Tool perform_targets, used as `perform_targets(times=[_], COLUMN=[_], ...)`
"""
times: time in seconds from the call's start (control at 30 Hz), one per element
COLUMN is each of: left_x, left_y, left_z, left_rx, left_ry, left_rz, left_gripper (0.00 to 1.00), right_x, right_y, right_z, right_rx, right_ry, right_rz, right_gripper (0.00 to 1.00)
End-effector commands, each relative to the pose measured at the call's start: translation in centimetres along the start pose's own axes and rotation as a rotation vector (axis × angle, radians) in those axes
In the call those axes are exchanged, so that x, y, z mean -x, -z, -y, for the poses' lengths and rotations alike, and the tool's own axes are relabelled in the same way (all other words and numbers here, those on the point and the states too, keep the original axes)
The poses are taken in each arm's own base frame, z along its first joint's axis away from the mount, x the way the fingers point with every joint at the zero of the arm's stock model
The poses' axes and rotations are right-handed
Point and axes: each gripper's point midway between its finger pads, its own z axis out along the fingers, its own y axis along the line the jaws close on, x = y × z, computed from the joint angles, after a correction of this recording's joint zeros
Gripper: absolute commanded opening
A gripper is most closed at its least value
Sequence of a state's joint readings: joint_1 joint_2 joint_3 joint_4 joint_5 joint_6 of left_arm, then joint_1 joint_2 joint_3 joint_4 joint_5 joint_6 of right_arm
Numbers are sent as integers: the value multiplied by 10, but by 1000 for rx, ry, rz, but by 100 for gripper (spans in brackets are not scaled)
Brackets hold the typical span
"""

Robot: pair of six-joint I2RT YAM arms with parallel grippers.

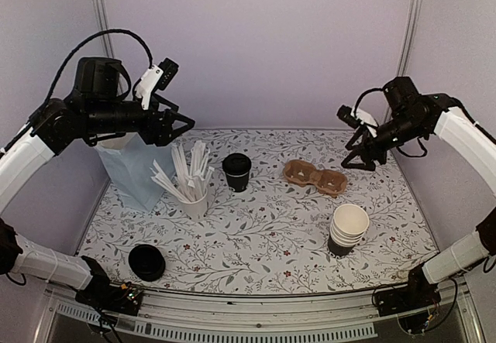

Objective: Pack the takeout coffee

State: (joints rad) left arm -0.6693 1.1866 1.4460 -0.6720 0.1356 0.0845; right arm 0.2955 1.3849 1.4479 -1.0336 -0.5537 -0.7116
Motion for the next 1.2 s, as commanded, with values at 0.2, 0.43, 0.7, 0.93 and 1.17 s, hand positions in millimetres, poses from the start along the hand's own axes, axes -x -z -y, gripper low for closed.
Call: perform_targets(times=[0.2,0.43,0.7,0.93,1.17], left_x=[-5,-12,-14,-10,-11], left_y=[-8,-15,-20,-25,-32], left_z=[15,15,16,18,24], left_rx=[-86,-89,-94,-114,-152], left_ry=[24,30,30,26,28], left_rz=[16,8,7,18,23], left_gripper=[72,72,72,71,71], right_x=[-81,-104,-118,-119,-122], right_y=[-29,-40,-51,-53,-51], right_z=[-43,-58,-58,-47,-28], right_rx=[107,185,178,130,53], right_ry=[62,62,55,63,66], right_rz=[-384,-481,-540,-554,-570], right_gripper=[70,65,46,23,5])
